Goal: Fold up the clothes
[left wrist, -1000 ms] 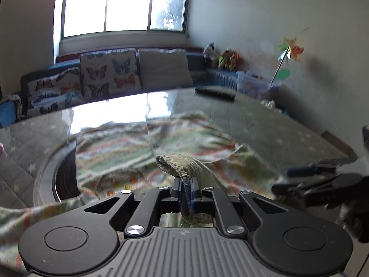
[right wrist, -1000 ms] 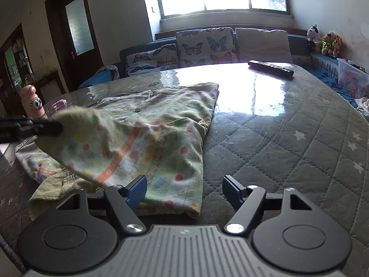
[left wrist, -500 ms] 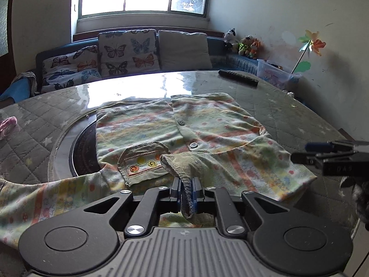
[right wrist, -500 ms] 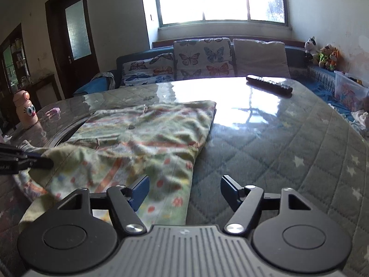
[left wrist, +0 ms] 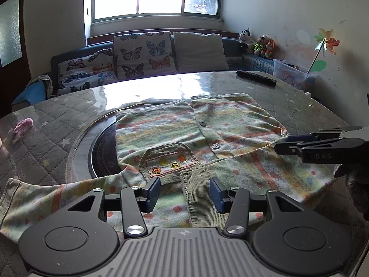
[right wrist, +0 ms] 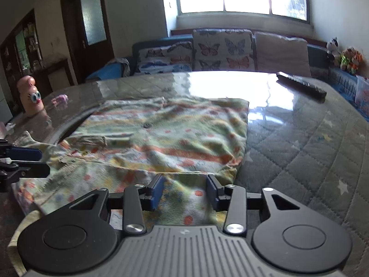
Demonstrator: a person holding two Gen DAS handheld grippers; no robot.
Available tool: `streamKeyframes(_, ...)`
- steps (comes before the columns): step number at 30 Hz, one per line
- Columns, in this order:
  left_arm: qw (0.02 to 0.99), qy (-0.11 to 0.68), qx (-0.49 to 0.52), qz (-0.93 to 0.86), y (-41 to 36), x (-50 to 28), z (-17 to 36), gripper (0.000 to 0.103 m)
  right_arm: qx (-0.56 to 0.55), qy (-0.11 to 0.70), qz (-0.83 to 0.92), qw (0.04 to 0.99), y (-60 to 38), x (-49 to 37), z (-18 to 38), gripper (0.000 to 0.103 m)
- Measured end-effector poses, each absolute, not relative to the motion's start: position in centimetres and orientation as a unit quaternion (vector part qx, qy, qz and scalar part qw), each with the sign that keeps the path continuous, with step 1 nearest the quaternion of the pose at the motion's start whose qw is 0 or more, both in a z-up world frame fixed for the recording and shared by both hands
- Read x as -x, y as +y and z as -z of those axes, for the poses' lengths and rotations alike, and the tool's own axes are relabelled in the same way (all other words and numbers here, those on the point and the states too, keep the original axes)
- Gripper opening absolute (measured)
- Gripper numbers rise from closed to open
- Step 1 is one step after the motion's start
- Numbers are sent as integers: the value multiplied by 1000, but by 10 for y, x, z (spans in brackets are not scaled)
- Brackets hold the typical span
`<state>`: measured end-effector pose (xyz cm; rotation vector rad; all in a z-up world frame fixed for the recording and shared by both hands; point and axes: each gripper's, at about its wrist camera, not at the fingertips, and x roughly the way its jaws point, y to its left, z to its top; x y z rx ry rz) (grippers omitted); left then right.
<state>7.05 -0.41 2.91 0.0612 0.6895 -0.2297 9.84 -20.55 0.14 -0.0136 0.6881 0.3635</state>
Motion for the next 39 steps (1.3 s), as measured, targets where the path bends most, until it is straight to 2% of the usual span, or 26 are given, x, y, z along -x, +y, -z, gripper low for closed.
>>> streamKeyframes(6,929,351,-61,104,-13,-77,-12,43,35,335,-174,926,-201,-95,-2,38)
streamKeyframes(13,934,335,-56,111,-18,-78,-22,43,45,334,-186,923,-192,-97,-4,38)
streamKeyframes(14,933,336,-61,114,-21,-78,-21,43,46,338,-187,921,-191,-98,-2,39)
streamKeyframes(16,931,338,-72,121,-27,-80,-17,43,53,335,-192,921,-186,-98,2,50)
streamKeyframes(17,929,340,-77,122,-29,-80,-14,44,57,335,-194,920,-184,-96,1,51)
streamKeyframes(26,927,340,-97,125,-32,-74,-6,44,67,334,-212,916,-191,-61,-5,56)
streamKeyframes(39,933,308,-133,131,-35,-28,-11,59,108,308,-249,912,-188,-2,-16,61)
